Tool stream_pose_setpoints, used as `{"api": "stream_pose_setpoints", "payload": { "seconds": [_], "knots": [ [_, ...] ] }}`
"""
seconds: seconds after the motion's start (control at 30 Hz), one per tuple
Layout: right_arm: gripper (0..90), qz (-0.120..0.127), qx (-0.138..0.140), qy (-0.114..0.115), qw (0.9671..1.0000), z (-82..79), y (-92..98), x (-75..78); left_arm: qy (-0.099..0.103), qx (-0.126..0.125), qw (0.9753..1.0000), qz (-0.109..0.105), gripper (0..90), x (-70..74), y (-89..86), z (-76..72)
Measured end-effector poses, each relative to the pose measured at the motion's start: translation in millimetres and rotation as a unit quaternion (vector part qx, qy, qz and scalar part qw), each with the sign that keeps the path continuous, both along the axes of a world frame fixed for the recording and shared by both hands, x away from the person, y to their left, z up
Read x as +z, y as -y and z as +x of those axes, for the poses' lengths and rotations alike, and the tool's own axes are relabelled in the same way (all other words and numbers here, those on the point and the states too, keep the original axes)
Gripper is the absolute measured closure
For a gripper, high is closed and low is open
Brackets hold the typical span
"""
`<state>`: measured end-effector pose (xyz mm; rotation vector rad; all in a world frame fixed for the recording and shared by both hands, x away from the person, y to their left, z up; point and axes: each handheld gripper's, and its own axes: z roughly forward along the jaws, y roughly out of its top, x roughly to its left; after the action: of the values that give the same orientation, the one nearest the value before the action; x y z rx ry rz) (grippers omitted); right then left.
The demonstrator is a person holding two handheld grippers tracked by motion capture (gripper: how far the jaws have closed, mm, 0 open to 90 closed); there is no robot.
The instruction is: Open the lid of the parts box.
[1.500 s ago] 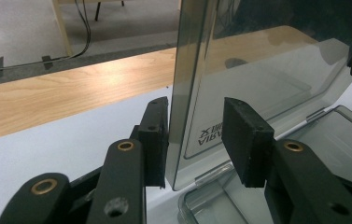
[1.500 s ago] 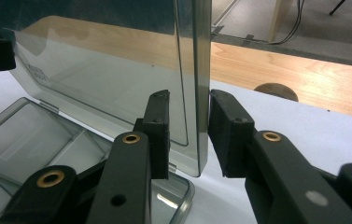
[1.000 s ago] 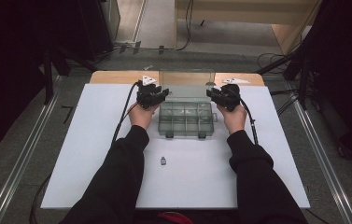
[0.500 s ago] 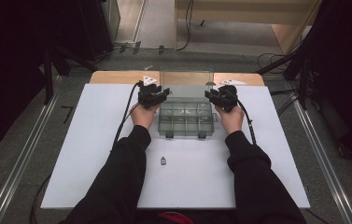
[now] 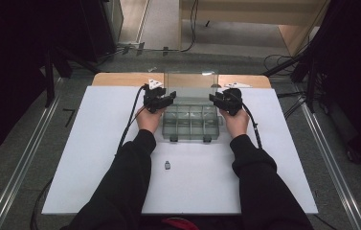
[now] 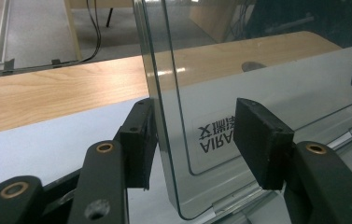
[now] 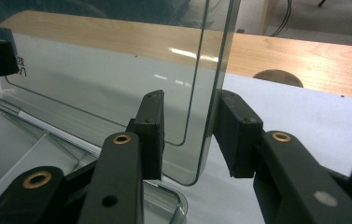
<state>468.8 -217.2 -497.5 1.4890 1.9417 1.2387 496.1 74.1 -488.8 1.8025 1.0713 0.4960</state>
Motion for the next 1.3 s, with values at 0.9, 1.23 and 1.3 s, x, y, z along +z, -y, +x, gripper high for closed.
{"api": "stream_pose_setpoints", "payload": {
  "seconds": [0.9,1.23,1.3],
  "knots": [
    [54.5,0.006,-0.002,-0.032,0.9995,2.6,-1.9,-8.4,-0.036,0.001,0.9993,-0.011,39.7,-14.4,2.8,5.0],
    [52.0,0.004,-0.001,-0.046,0.9989,3.3,-3.3,-11.3,-0.056,-0.002,0.9983,-0.017,36.2,-18.4,2.8,6.6],
    [51.8,0.008,-0.003,-0.049,0.9987,3.6,-3.0,-11.9,-0.059,-0.003,0.9981,-0.016,35.1,-18.9,2.5,6.8]
  ]
}}
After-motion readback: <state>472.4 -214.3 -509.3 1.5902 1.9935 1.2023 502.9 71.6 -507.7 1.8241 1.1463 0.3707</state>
